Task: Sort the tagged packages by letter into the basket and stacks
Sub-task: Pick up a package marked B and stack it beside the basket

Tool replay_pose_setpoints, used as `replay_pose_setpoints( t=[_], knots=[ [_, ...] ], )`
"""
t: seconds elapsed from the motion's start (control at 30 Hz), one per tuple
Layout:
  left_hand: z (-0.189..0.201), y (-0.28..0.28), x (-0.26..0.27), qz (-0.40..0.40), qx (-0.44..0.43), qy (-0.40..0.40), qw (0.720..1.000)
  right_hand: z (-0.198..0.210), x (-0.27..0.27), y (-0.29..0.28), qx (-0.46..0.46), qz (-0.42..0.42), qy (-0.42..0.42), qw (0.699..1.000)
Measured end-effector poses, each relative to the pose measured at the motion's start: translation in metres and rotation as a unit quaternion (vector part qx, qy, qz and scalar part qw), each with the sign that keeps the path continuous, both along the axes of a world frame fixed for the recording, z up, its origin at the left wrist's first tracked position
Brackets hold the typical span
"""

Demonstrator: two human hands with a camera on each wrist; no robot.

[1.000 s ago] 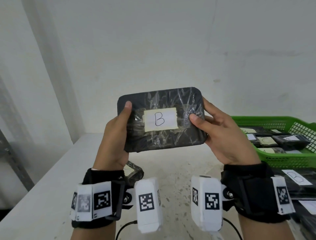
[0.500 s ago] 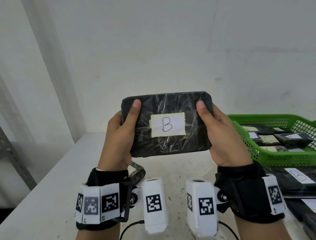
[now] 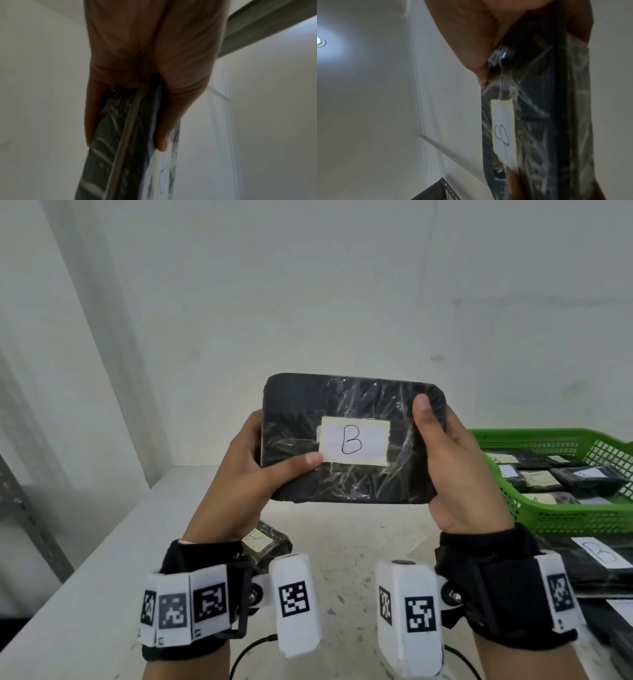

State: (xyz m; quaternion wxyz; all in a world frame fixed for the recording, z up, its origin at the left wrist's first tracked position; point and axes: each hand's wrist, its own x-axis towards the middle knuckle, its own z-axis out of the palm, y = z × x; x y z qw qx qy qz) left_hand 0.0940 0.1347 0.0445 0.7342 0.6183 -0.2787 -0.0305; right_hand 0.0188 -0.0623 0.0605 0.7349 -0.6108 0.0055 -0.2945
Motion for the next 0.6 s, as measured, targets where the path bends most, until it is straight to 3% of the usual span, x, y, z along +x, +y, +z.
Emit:
replay_pose_setpoints(
  t=[0.17,0.4,0.6],
  knots=[
    [-0.0002,-0.0028,0.0038,0.005,-0.052,0.022,0.998,-0.0001,-0.0036,-0.0062,-0.039,0.099,0.015,0.994],
    [0.0012,-0.0023,0.0005,-0.032,-0.051,0.032,0.998,-0.0026,-0.0023,-0.0053,-0.024,0.075,-0.011,0.997],
    [-0.0026,-0.0035,0.0043,-0.028,-0.05,0.05,0.997,0.0003,-0.0069,-0.0065,-0.06,0.122,0.005,0.991]
  ],
)
